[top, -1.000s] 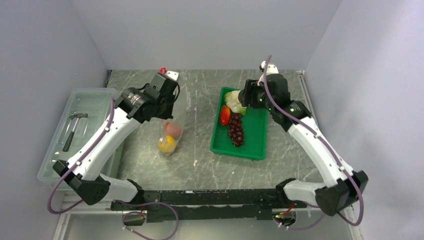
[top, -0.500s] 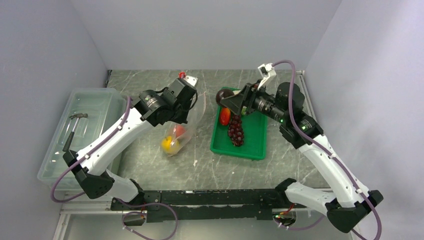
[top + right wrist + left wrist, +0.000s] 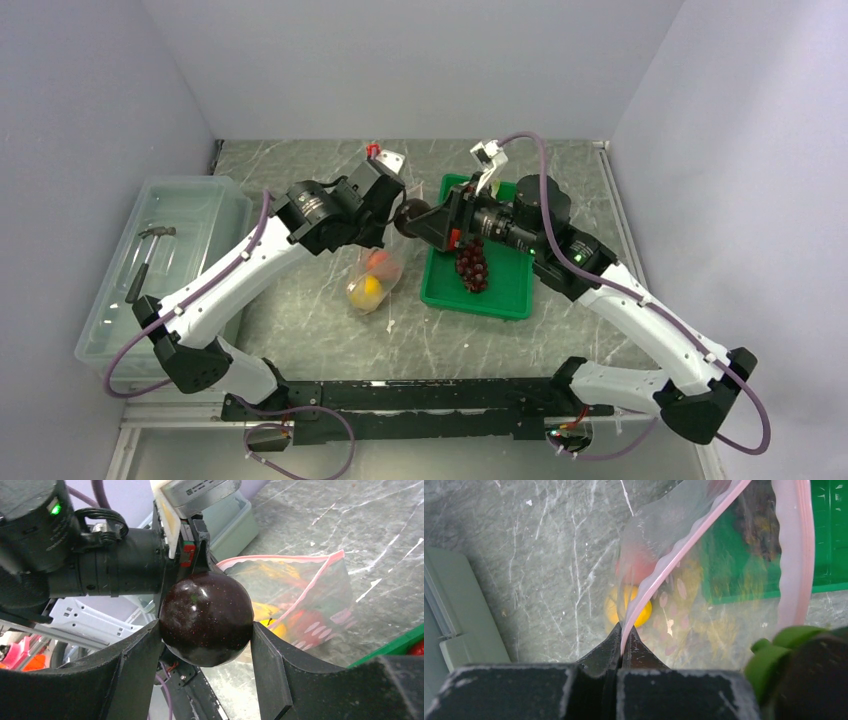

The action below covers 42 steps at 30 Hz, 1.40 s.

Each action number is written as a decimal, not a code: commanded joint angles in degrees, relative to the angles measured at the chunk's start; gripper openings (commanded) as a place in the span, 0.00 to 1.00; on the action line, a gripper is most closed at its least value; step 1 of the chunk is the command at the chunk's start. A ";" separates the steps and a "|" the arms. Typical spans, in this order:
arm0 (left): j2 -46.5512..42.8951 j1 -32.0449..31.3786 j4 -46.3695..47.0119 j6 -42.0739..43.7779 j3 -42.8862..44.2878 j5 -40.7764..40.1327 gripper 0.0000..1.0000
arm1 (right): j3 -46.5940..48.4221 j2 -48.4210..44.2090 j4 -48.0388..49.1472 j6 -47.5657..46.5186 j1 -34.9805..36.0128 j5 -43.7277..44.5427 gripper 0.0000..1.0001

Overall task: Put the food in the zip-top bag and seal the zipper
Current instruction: Place the fake vegetable in the zipper food storage bag.

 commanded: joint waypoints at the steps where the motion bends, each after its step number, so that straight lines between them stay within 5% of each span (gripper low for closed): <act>1: -0.32 -1.00 -0.27 -1.66 1.95 -1.60 0.00 | -0.11 0.46 4.58 0.04 0.81 2.29 0.42; 13: -1.12 -2.06 1.01 -2.19 1.48 -0.60 0.00 | 0.58 4.66 1.13 0.39 1.46 7.55 0.42; 21: -1.44 -2.23 0.16 -2.42 1.82 -1.88 0.00 | 5.28 8.94 -10.43 -2.83 3.65 15.56 0.43; 34: -2.27 -2.25 0.40 -2.39 1.42 -0.68 0.00 | 7.14 13.07 -13.31 -2.58 5.77 21.52 0.56; 42: -2.37 -2.24 0.46 -2.47 0.81 -0.22 0.00 | 7.30 12.10 -11.49 -1.45 5.87 22.56 0.74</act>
